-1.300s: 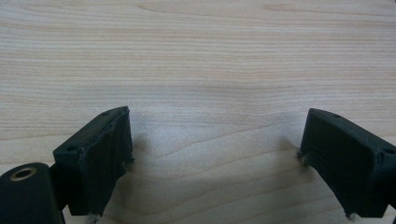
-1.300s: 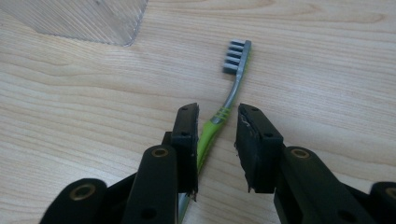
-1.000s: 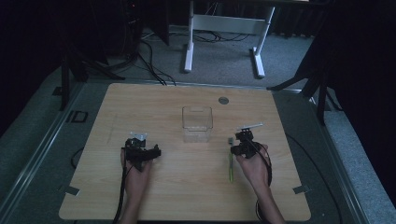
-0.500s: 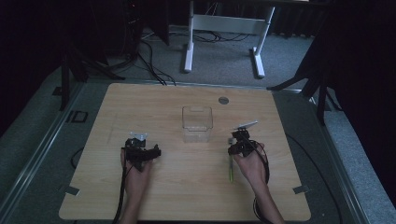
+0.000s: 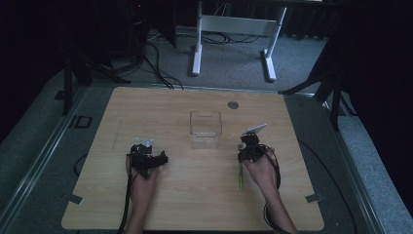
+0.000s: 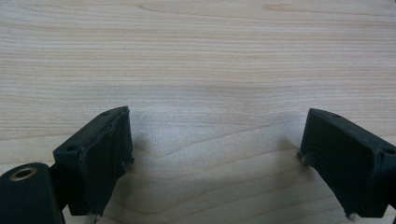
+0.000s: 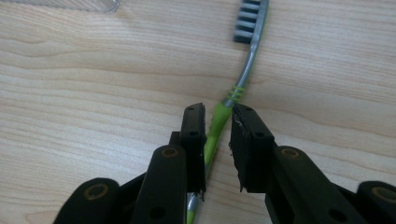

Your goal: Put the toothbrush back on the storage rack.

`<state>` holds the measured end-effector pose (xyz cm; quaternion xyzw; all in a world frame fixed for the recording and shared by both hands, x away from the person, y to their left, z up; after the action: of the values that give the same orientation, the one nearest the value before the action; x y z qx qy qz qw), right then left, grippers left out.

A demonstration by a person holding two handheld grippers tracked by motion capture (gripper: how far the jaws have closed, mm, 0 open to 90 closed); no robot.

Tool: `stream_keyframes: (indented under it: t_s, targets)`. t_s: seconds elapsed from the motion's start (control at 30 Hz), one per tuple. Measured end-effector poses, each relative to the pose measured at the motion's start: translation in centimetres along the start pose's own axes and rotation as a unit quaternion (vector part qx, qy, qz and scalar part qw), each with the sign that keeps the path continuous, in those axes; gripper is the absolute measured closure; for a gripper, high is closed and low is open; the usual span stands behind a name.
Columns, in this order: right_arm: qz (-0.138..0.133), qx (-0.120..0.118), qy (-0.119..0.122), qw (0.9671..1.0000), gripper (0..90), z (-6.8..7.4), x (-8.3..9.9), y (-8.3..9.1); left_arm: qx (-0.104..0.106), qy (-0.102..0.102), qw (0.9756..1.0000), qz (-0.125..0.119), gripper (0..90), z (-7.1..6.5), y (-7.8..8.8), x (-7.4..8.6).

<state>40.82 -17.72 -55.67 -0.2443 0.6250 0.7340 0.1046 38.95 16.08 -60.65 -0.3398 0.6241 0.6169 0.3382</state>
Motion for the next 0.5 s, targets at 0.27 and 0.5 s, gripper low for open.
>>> stream_keyframes:
  t_s: [0.27,0.5]
  targets:
    - [0.025,0.000,0.003,0.9997,75.1,0.19,0.08,-0.30,0.000,0.000,1.0000,0.000,9.5,0.00,0.00,0.00]
    - [0.038,0.005,0.007,0.9992,76.3,0.34,0.13,-0.67,0.000,0.000,1.0000,0.000,9.5,0.00,0.00,0.00]
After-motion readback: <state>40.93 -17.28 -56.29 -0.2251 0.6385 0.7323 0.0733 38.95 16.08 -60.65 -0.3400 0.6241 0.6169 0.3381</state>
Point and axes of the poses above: each handheld gripper's, and its own axes: y roughly backward along the jaws, x roughly out of its underside, z roughly to its left, the point moved 6 cm from there along -y, roughly forward along the jaws, and after that the axes turned 13 degrees about -z, right-handed, at the moved point
